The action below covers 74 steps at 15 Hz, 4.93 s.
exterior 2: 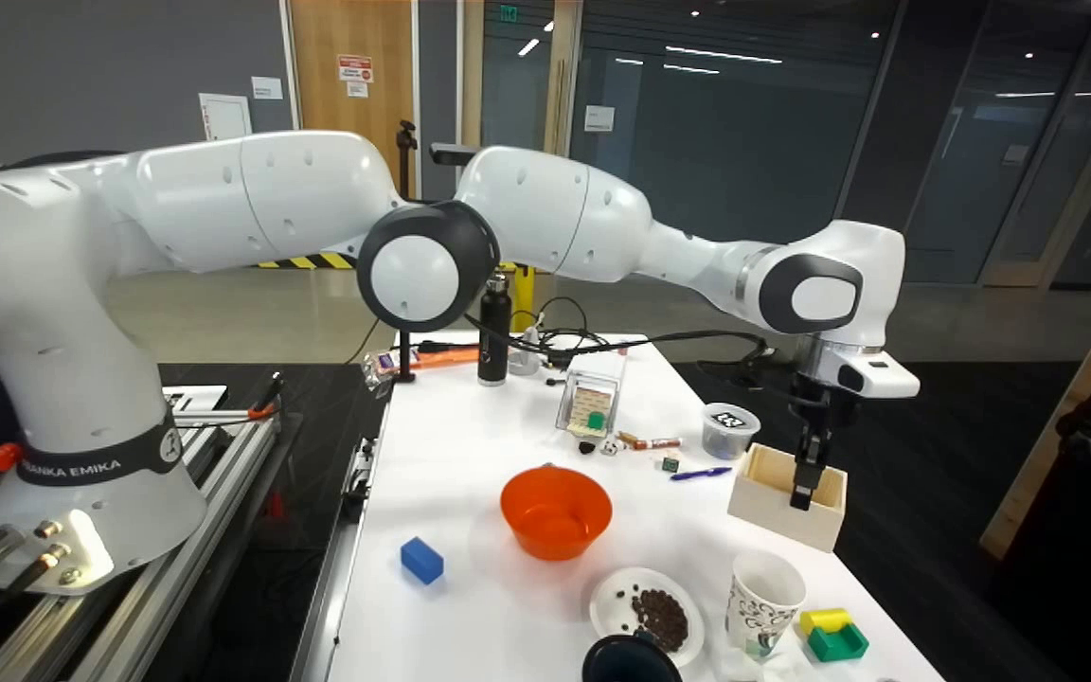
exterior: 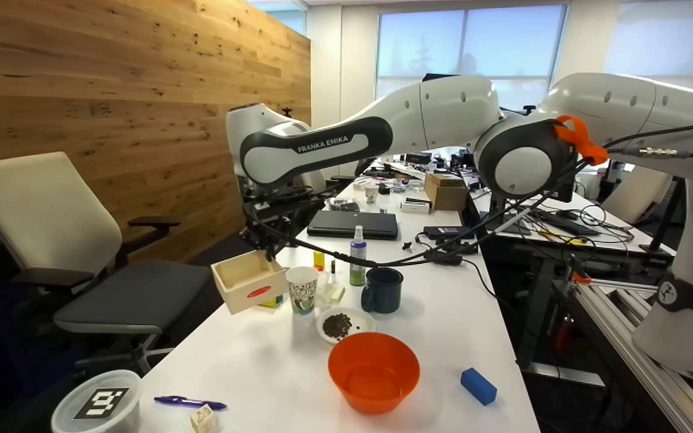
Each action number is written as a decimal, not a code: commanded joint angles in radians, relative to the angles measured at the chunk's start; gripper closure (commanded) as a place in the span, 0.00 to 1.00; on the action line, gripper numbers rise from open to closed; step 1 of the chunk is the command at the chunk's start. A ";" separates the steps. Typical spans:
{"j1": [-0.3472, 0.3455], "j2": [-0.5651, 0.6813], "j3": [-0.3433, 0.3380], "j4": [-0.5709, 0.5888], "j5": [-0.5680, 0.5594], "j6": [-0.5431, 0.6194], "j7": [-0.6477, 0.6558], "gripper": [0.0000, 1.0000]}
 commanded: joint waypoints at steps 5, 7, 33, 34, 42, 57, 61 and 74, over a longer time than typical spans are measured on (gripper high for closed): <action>-0.006 0.012 0.013 0.024 -0.012 -0.016 0.065 0.94; -0.006 0.012 0.013 0.024 -0.012 -0.016 0.067 0.94; -0.103 -0.056 0.008 -0.010 0.006 0.024 0.146 0.98; -0.113 -0.054 0.011 -0.011 0.009 0.024 0.156 0.98; -0.139 -0.026 0.039 0.020 0.029 -0.007 0.213 0.98; -0.127 -0.022 0.069 0.019 0.048 -0.015 0.300 0.98; -0.132 -0.010 0.082 0.018 0.059 -0.005 0.399 0.98; -0.197 -0.014 0.080 0.013 0.056 0.017 0.530 0.98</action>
